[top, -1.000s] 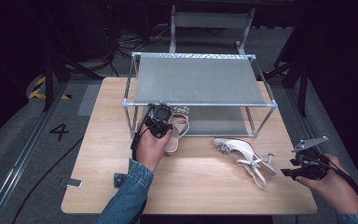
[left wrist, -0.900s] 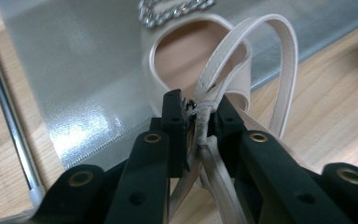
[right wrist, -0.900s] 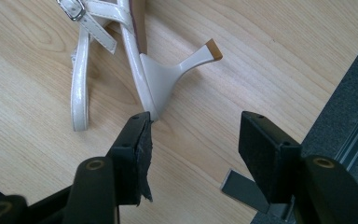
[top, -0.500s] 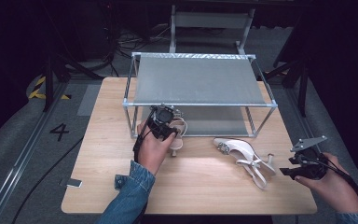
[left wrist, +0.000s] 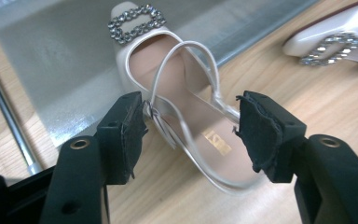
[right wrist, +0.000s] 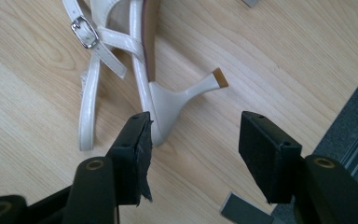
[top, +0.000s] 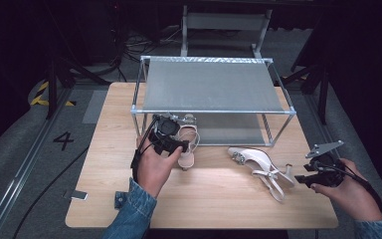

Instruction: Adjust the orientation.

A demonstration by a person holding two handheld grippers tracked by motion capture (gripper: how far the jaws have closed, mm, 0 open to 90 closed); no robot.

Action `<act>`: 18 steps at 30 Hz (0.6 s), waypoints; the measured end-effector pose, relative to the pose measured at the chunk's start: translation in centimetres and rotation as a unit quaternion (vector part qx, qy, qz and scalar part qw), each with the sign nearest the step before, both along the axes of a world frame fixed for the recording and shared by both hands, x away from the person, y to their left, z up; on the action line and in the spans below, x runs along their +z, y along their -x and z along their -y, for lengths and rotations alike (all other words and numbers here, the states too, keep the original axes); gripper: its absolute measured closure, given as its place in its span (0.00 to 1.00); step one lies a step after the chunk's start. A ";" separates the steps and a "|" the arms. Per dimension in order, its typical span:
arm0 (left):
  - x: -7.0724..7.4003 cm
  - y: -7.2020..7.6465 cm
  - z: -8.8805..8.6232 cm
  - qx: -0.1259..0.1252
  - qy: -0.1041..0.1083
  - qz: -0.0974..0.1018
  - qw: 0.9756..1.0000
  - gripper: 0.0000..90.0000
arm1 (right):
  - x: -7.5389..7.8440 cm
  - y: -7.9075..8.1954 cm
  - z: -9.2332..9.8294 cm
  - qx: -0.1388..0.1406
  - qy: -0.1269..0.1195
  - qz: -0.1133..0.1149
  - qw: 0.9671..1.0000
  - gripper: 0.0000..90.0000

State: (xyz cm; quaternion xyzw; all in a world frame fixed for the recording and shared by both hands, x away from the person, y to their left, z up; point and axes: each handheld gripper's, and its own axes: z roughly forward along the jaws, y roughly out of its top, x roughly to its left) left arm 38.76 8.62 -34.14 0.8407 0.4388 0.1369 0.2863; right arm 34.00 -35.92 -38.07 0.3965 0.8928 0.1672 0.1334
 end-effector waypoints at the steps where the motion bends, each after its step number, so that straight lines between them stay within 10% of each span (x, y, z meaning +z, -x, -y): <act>1: 0.1 0.3 0.0 -0.001 -0.002 0.001 1.000 0.45 | 0.0 -0.1 -0.2 0.004 0.000 0.000 1.000 0.50; 18: -2.6 3.9 0.2 -0.043 -0.021 -0.055 0.997 0.51 | 0.5 -1.9 -2.0 0.032 -0.010 0.005 0.999 0.50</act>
